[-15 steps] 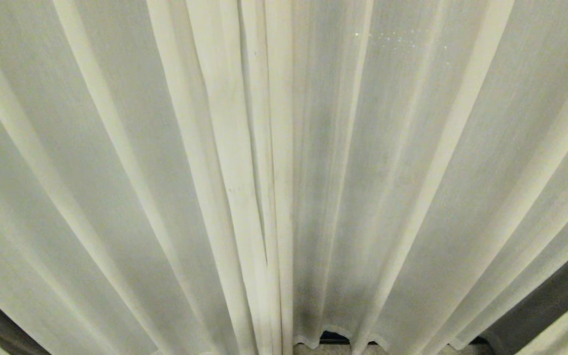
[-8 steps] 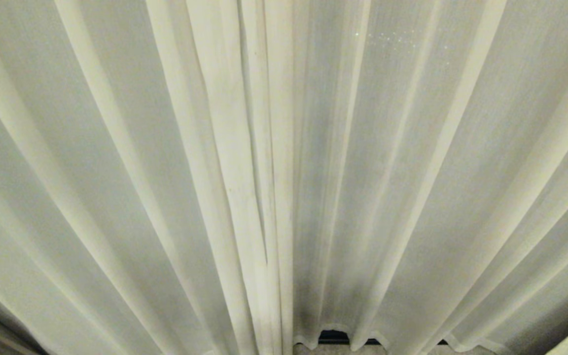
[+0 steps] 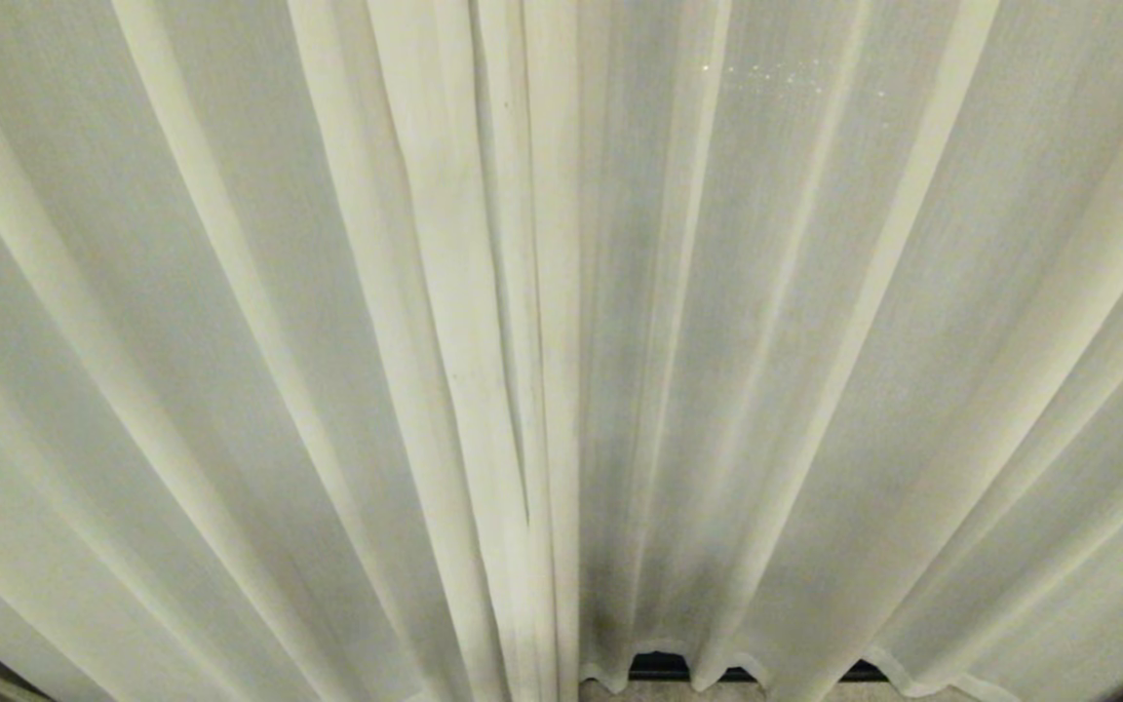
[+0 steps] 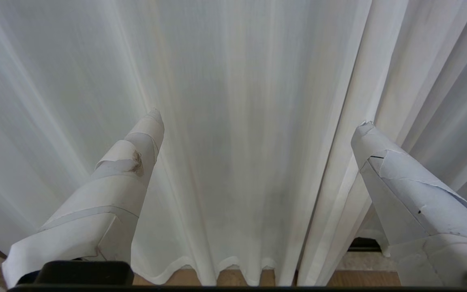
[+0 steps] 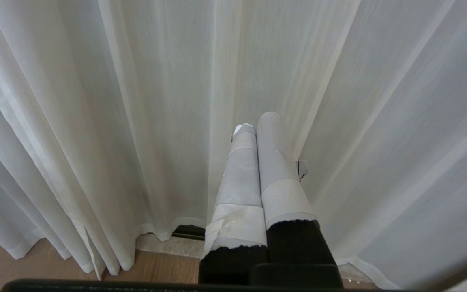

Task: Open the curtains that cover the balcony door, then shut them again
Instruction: Pull the outer curtains open on both sides

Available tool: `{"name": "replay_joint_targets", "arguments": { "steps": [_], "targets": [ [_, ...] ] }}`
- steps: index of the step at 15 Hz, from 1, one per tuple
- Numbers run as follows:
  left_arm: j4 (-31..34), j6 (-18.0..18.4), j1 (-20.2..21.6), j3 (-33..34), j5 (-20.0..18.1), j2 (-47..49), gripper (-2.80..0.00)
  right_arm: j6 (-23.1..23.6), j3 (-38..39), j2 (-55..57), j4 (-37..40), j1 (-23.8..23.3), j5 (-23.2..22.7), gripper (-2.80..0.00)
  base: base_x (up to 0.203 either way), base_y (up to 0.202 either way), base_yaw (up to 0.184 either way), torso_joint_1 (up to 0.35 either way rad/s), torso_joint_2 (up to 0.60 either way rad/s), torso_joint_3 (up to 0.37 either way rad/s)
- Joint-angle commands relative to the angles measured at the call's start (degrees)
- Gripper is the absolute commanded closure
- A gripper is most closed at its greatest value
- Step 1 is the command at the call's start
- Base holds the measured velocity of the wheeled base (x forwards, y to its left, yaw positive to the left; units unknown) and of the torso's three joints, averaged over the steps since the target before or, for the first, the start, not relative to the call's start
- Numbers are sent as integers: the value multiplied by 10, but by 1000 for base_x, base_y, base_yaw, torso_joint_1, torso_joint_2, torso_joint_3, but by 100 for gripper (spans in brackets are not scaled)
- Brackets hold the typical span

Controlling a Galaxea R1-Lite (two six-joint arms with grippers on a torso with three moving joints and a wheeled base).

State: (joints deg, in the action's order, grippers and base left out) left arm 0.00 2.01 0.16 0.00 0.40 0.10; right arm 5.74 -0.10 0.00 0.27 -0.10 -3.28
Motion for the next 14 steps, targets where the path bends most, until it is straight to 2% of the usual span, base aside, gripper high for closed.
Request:
{"name": "replay_joint_targets", "arguments": {
  "steps": [1,14],
  "targets": [
    [0,0,0,0,0,-1,-280,1,0,1,0,0,-1,0,0,0,0,0,0,0],
    [0,0,0,0,0,0,-280,1,0,1,0,0,-1,0,0,0,0,0,0,0]
  ]
}}
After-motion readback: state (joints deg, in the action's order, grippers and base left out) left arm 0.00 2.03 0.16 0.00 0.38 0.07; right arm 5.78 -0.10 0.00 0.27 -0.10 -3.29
